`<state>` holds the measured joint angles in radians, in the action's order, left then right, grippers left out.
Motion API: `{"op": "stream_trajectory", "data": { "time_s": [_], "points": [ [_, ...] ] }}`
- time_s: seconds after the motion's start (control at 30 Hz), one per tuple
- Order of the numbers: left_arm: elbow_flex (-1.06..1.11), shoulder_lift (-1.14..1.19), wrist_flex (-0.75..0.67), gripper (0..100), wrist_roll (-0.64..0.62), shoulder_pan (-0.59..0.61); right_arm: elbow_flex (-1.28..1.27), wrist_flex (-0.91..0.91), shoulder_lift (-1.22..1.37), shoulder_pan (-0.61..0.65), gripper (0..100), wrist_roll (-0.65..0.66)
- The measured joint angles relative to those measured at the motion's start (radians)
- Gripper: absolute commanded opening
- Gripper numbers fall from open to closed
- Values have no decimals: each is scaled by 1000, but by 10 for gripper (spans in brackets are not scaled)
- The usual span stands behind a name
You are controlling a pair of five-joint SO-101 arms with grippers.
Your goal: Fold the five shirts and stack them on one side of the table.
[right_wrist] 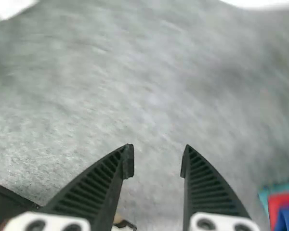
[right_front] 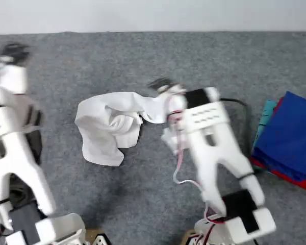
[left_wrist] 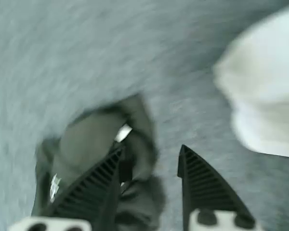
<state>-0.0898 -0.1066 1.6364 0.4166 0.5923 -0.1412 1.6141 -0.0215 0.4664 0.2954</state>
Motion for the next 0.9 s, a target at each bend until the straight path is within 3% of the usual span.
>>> {"op": "stream_trajectory", "data": {
  "time_s": [0.17, 0.37, 0.67, 0.9],
  "points": [
    [0, 87, -21, 170, 0, 172, 127, -21, 172, 207, 191, 0],
    [0, 121, -58, 170, 2, 256, 439, 29, 445, 367, 241, 0],
    [0, 124, -101, 170, 2, 273, 945, 138, 845, 466, 241, 0],
    [0, 124, -121, 170, 2, 272, 1132, 140, 1042, 477, 214, 0]
  ]
}}
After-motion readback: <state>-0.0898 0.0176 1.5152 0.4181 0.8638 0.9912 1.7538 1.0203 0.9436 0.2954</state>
